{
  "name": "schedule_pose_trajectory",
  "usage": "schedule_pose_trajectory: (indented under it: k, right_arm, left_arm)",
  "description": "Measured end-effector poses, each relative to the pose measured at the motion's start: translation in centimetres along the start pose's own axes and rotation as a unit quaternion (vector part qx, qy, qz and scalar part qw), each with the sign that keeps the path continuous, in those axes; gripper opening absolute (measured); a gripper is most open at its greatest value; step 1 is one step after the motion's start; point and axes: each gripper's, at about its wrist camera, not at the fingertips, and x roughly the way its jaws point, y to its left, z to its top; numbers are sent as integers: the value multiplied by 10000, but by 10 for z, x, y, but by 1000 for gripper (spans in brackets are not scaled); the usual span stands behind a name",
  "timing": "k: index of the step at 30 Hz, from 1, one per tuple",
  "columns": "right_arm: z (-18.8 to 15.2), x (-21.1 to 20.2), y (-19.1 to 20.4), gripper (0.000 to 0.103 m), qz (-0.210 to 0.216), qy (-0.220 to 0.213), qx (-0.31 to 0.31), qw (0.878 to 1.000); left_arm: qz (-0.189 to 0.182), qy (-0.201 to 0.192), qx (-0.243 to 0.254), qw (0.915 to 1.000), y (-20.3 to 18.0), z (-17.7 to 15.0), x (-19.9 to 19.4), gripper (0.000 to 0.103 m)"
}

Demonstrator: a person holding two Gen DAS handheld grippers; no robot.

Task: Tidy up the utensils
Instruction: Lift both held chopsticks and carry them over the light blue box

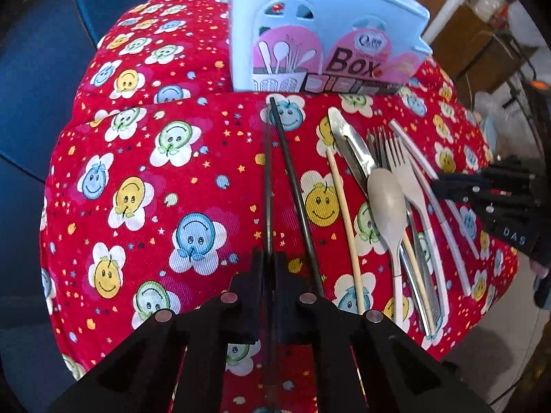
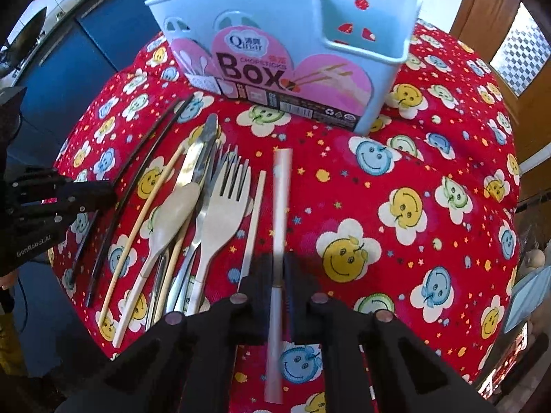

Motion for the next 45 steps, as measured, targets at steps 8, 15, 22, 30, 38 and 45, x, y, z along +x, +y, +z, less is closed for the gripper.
schedule_pose_trajectory:
  k: [8,15,22,30,38,45]
  right_arm:
    - [-33,-35,-10,8,379,-1126,407,9921]
    - [-47,-66,-3,8,220,-2345,559,9702]
    - [-48,-91,-8,7,154,-3149,730,9462]
    - [-34,-114,-12,7,173,-3806,744,9216]
    - [-7,-124,-15,8,142,-4280,642,9014]
    - [25,-124,-23,8,109,-4454,581,8934]
  left_arm:
    - [-463,-1039,-257,9932,10,-19,-43,6]
    - [-521,-2125,-253,9754,6,-18,-76,6]
    - [-644,-2760,-296,9586,8,-3,-92,6]
    - [-703,-3347,-372,9390,9,26,-112,6]
    - [-814,-3890,-555,9160,18,65,-131,6]
    - [-838,-4309,-611,8964,19,96,-139,6]
